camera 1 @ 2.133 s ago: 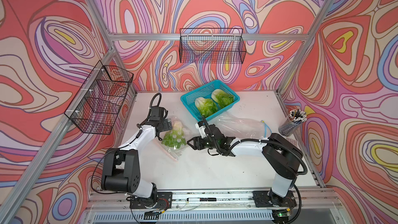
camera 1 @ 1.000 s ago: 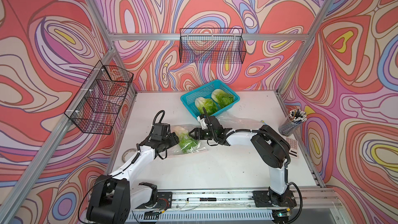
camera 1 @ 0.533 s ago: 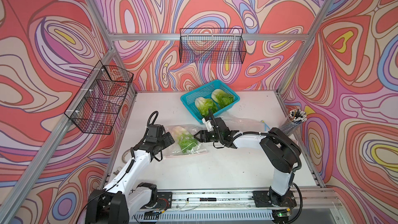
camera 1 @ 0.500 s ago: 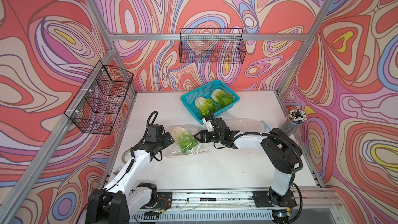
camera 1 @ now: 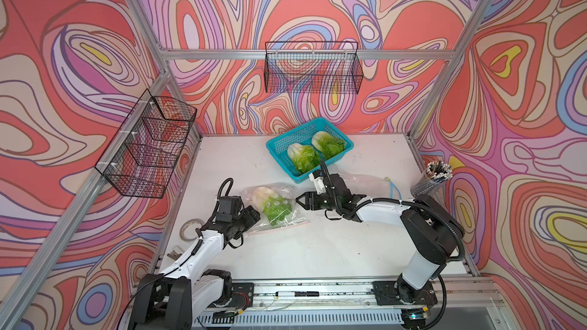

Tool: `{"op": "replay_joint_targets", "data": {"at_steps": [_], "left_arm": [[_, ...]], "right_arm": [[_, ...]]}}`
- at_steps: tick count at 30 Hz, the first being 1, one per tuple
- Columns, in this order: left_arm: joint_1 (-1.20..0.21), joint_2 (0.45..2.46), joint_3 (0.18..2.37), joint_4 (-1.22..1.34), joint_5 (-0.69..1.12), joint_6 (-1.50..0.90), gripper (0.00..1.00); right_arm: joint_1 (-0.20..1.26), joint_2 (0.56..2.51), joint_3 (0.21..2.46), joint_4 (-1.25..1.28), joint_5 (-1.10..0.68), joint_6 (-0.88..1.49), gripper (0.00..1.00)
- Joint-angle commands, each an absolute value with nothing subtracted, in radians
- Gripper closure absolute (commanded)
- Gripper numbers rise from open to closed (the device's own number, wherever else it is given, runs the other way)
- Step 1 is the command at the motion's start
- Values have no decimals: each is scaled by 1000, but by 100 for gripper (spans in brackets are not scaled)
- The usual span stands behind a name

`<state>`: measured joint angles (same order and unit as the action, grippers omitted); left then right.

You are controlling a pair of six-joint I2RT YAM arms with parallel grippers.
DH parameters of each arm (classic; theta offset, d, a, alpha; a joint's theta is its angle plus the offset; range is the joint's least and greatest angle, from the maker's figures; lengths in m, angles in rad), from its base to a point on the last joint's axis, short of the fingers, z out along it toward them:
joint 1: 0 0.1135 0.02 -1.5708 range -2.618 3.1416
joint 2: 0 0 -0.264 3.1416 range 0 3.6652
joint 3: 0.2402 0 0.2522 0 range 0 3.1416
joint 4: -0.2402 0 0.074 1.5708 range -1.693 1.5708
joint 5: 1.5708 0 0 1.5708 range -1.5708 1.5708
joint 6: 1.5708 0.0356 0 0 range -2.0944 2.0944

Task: Open the zip-top bag and take out the chinese cabbages
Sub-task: Adjust the zipper food storage bag at the center of the board.

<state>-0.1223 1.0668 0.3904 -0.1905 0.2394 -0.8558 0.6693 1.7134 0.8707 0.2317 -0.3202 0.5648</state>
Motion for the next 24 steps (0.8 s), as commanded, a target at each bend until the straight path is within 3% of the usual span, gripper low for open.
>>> {"op": "replay_joint_targets", "data": {"at_steps": [1,11,17,24], "left_arm": [[-119,1012,350,-98,288,-961,20],[-252,883,275,-42,206,-1103,28],[-256,874,260,3,225,-1123,40],[-260,896,278,29,237,-1131,49]], "right_arm": [[654,1672,842,239,-300,550,27],[647,1591,787,211,-275,552,27],[646,1528,753,222,-262,535,27],[673,1461,719,237,-230,336,31]]}}
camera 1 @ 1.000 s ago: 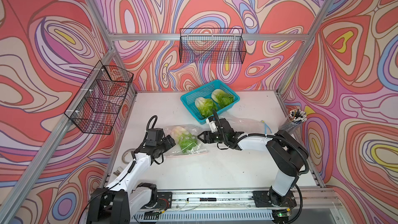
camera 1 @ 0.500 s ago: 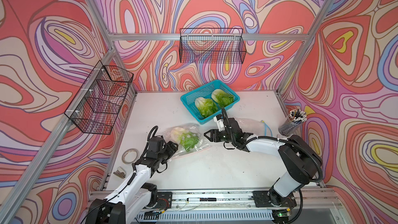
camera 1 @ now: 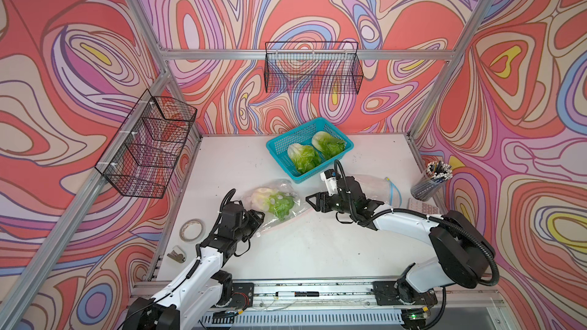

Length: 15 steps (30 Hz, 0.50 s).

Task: Open the zip-top bag and take out the chinese cabbages
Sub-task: Adjust the zipper food storage bag at the center of the board.

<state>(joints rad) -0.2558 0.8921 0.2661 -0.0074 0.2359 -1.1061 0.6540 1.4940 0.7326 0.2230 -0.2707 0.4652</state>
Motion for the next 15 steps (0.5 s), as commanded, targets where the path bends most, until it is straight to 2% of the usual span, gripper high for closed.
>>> {"op": "replay_joint_targets", "data": {"at_steps": [1,5,10,15], "left_arm": [[-259,895,278,31,237,-1136,50],[-262,894,290,21,238,-1146,50],[-262,890,300,0,229,-1149,49],[-262,896,304,-18,216,-1164,41]], "right_arm": [[693,1459,727,219,-204,278,31],[812,1485,794,149,-112,27,31],[921,1500,817,184,-48,-151,32],[1054,1495,798,230,36,-329,33]]}}
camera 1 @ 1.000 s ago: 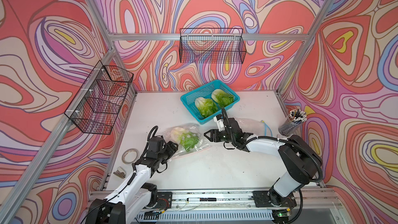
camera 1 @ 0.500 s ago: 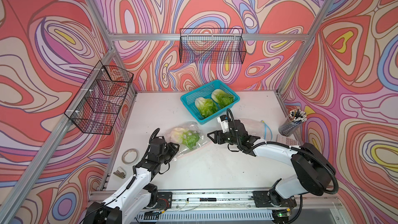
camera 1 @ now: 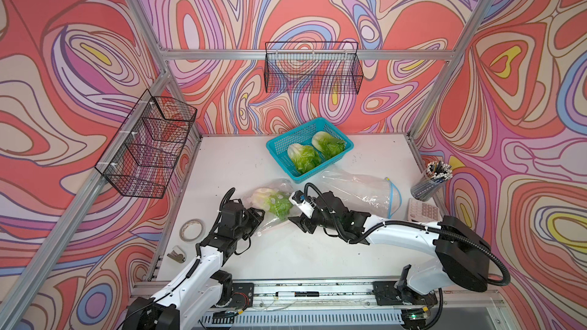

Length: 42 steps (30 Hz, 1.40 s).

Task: Open the zip-top bag and take out the chinese cabbages
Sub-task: Adjust the zipper food storage bag at the center of the board.

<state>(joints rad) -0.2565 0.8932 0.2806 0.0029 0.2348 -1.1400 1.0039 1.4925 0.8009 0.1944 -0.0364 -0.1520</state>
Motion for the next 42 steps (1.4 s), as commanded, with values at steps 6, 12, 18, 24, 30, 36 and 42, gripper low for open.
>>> {"op": "replay_joint_targets", "data": {"at_steps": [6,12,18,24,30,36,42], "left_arm": [[-261,888,344,-100,159,-1150,26],[-216,847,357,-173,144,-1141,14],[-128,797,345,-238,193,-1119,10],[-91,783,334,-250,218,-1117,7],[-80,785,334,-244,227,-1116,4],[-77,804,340,-242,243,-1101,4],[-72,799,345,-243,245,-1094,4]], "right_arm": [[1215,1583,822,263,147,-494,35],[1299,1699,879,304,209,-610,38],[1304,1777,934,346,239,-649,42],[1303,1870,996,323,241,-742,46],[1303,1948,1054,305,266,-790,48],[1303,1995,1098,311,303,-804,56],[1297,2003,1101,314,340,-825,73]]}}
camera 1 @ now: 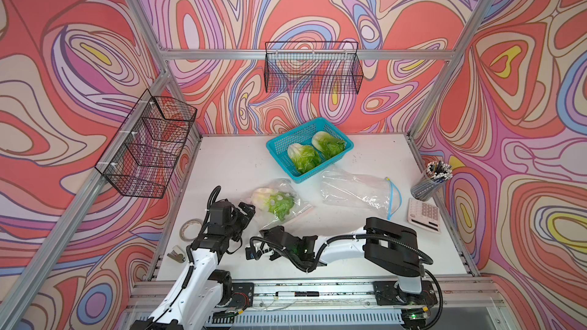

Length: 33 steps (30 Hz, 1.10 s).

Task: Open the zip-top bag and take out the chinese cabbages
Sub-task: Adjust the zipper food storage bag at the center of the board.

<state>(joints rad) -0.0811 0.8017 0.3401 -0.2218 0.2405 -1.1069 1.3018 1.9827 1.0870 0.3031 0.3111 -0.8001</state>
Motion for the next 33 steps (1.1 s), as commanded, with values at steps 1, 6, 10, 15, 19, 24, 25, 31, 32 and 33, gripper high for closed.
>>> {"op": "replay_joint_targets", "data": {"at_steps": [1,6,10,15,19,24,25,31,32,33], "left_arm": [[-71,799,346,-245,245,-1091,4],[-69,798,366,-256,244,-1055,4],[-68,784,389,-316,230,-1015,4],[-69,761,421,-357,205,-972,4],[-69,759,458,-386,204,-916,4],[-69,748,506,-425,189,-822,6],[-68,742,506,-425,188,-806,6],[-89,706,582,-408,211,-689,10],[-103,695,589,-399,201,-668,9],[-122,684,595,-388,188,-645,9]], "right_arm": [[1295,2002,1101,316,340,-820,79],[1282,1968,1103,313,308,-775,97],[1264,1915,1100,275,252,-696,100],[1238,1861,1083,244,218,-621,100],[1203,1802,1072,219,165,-543,100],[1131,1720,1054,227,64,-425,100],[1115,1708,1050,235,39,-400,100],[1042,1660,1049,260,-99,-294,100],[1034,1656,1046,268,-117,-279,100],[1023,1654,1045,280,-138,-258,100]]}}
